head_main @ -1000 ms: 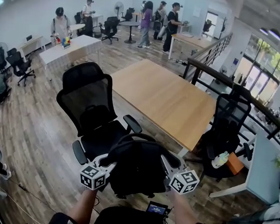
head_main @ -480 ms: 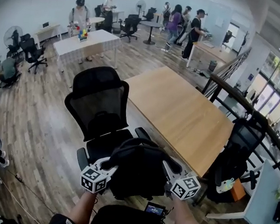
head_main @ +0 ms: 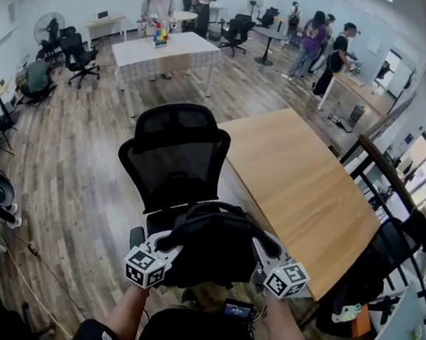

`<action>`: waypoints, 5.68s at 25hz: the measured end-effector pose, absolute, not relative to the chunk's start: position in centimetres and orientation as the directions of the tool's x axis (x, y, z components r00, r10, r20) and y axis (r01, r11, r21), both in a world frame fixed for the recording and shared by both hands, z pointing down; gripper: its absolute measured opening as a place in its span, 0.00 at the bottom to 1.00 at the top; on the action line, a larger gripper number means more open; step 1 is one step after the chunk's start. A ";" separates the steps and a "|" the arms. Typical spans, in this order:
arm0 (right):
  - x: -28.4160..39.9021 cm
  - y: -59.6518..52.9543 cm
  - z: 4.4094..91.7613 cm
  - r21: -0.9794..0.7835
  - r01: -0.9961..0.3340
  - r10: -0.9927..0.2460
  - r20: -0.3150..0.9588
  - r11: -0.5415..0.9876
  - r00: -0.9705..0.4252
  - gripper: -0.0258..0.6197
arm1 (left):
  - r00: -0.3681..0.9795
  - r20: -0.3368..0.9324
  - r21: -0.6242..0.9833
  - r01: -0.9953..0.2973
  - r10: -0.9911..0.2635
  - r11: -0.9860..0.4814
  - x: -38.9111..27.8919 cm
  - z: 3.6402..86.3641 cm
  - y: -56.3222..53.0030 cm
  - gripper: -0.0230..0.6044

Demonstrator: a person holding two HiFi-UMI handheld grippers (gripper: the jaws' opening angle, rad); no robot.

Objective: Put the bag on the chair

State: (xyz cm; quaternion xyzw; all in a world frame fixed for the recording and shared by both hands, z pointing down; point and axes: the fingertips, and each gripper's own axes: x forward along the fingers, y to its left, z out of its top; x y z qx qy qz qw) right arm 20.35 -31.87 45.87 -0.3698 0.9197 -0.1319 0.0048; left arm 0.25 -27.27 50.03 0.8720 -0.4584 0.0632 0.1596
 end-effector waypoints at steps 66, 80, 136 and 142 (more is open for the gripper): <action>-1.9 -62.5 74.8 -0.273 -0.529 -0.410 0.391 0.804 -0.824 0.26 | 0.138 0.573 0.195 -0.980 -0.807 -0.030 -19.1 77.0 -49.0 0.29; -3.6 -64.5 78.1 -0.218 -0.537 -0.416 0.426 0.815 -0.803 0.29 | 0.094 0.605 0.160 -0.987 -0.791 0.006 -21.3 80.2 -50.5 0.38; 29.5 -14.6 50.5 -0.080 -0.467 -0.469 -0.001 0.880 -0.883 0.06 | -0.184 0.101 0.075 -0.979 -0.978 0.192 5.8 50.9 1.3 0.04; 30.6 -11.7 51.0 -0.113 -0.473 -0.473 0.023 0.874 -0.881 0.05 | -0.141 0.124 0.086 -0.985 -0.982 0.152 7.6 51.3 3.6 0.04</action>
